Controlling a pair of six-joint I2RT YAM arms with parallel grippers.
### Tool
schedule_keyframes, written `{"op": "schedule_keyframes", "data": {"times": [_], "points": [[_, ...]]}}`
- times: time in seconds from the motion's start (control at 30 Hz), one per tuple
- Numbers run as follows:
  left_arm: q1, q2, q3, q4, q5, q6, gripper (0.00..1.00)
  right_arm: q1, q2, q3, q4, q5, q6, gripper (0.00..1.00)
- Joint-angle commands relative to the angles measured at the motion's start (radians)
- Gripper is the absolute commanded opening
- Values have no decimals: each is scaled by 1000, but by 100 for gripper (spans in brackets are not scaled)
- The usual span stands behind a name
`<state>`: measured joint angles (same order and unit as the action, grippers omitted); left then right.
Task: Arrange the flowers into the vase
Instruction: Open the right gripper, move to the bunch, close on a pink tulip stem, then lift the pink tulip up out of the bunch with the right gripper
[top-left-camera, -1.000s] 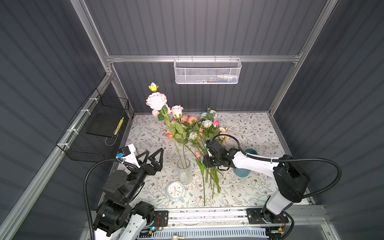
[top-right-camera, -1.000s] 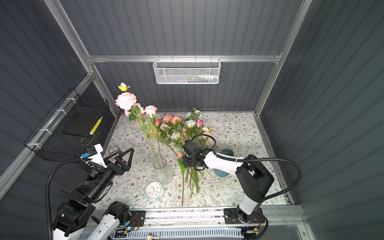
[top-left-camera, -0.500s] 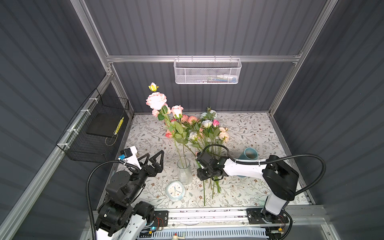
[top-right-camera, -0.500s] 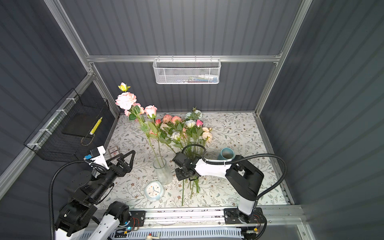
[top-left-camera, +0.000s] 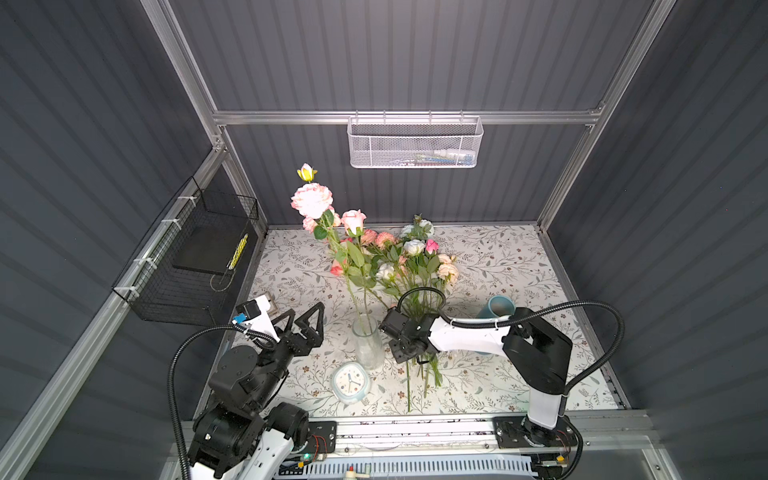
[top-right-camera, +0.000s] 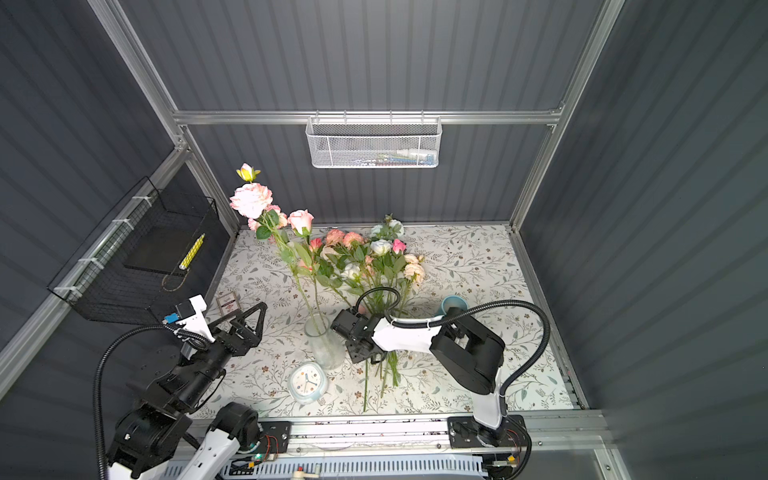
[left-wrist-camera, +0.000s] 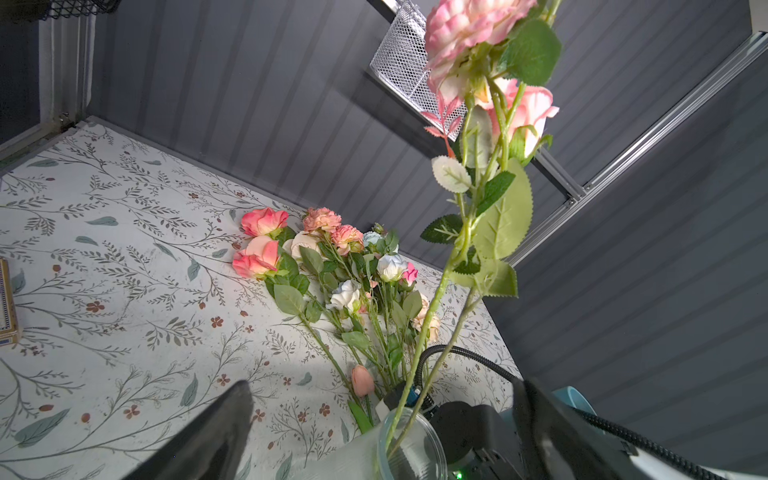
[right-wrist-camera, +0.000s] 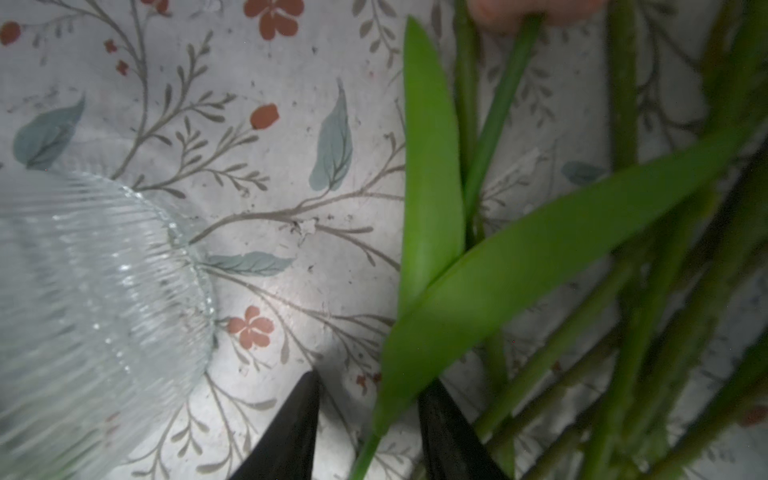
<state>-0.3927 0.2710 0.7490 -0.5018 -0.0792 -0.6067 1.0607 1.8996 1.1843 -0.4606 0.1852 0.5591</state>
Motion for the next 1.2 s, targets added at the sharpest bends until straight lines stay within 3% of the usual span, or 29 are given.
{"op": "schedule_keyframes", "data": {"times": [0.0,0.23,0.43,0.6,0.83,1.0,1.17], "points": [[2,-4,12,-12,-6,7,100,4,45,7,-78,85,-6,35],[2,-4,16,-16,-7,6,100,1,-13,-52,10,106,0,17],[2,5,13,-23,-6,3,100,-2,-167,-168,230,101,-33,7],[2,6,6,-57,-27,-24,100,-4,-354,-309,443,102,-64,3],[2,-16,-2,-111,-67,-51,100,-19,-616,-439,583,149,-80,1],[2,-21,-22,-134,-81,-72,99,-21,-766,-426,685,158,-157,0],[2,-1,-46,-136,-65,-97,99,-16,-774,-352,884,99,-212,0]]}}
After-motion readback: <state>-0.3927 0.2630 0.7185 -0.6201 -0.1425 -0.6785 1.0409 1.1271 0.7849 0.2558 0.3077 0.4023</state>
